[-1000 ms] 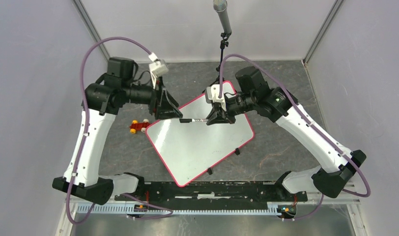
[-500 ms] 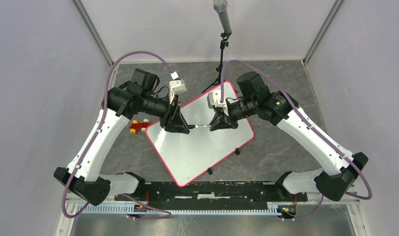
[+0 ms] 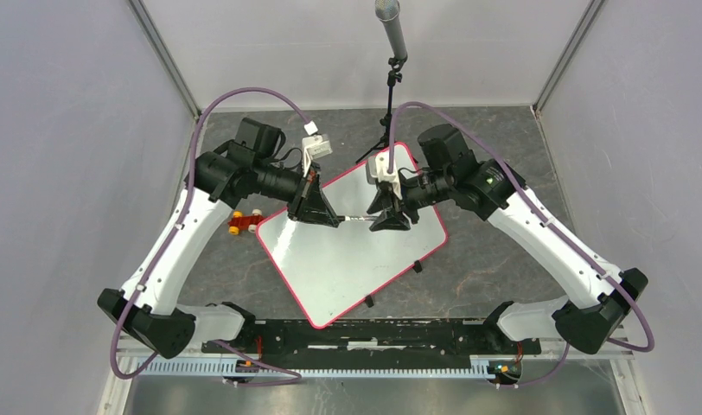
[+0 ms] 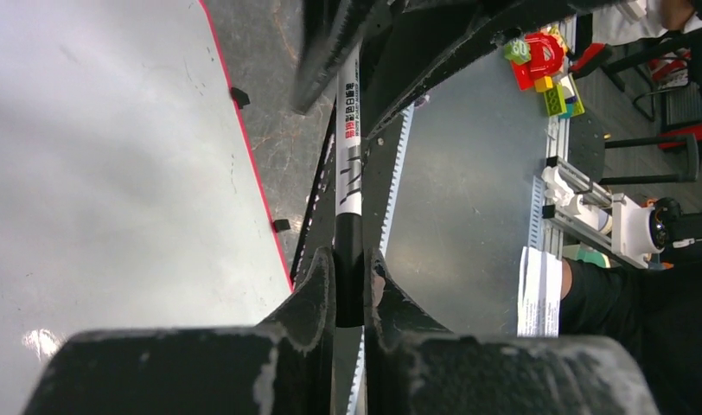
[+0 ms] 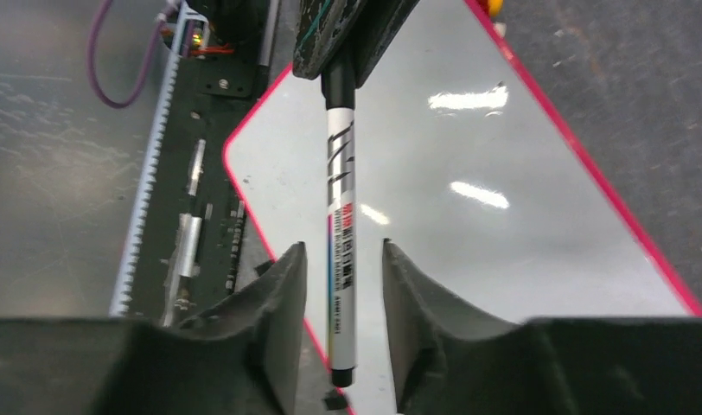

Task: Write a sentence on the whiteboard
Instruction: Pass from the right arm to the left, then open the pen cap of the whiteboard marker, then place the pen cap at the center of the board, then move the whiteboard to the center of the board.

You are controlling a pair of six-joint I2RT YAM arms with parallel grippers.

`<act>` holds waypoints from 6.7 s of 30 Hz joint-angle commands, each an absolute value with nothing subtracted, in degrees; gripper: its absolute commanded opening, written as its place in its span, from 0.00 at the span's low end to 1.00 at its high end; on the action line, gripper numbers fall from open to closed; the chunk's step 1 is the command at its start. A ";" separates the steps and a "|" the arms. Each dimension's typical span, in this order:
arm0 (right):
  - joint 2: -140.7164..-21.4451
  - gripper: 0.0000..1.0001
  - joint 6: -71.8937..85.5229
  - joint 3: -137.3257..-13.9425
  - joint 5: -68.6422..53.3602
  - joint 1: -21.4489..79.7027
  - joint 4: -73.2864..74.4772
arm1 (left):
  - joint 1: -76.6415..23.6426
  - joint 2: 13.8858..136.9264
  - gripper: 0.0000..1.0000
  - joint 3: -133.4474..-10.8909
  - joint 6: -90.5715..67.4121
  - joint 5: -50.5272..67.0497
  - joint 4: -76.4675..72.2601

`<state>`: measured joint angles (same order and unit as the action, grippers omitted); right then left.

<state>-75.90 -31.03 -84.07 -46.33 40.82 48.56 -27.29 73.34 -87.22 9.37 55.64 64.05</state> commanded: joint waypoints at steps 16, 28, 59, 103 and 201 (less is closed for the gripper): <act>-67.06 0.98 33.06 -60.11 -64.10 27.78 -20.57 | -18.86 65.20 0.03 -72.82 -16.55 64.45 23.48; -70.59 0.68 53.64 -56.45 -59.41 29.05 -37.89 | -20.18 65.87 0.02 -72.22 -17.77 67.10 22.78; -71.85 0.38 32.60 -62.99 -61.08 32.40 -13.75 | -22.80 70.05 0.02 -77.79 -8.79 66.58 38.06; -71.84 0.00 35.23 -61.31 -62.45 30.25 -15.38 | -21.40 68.40 0.02 -75.59 -8.53 64.29 38.08; -63.43 0.00 6.57 -58.52 -70.85 -30.04 11.88 | -45.37 87.99 0.61 -109.20 47.32 15.33 77.38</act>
<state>-62.65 7.66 -56.99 -68.05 -26.22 12.40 -32.77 87.29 -115.18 39.18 21.17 70.72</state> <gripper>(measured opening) 0.144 0.625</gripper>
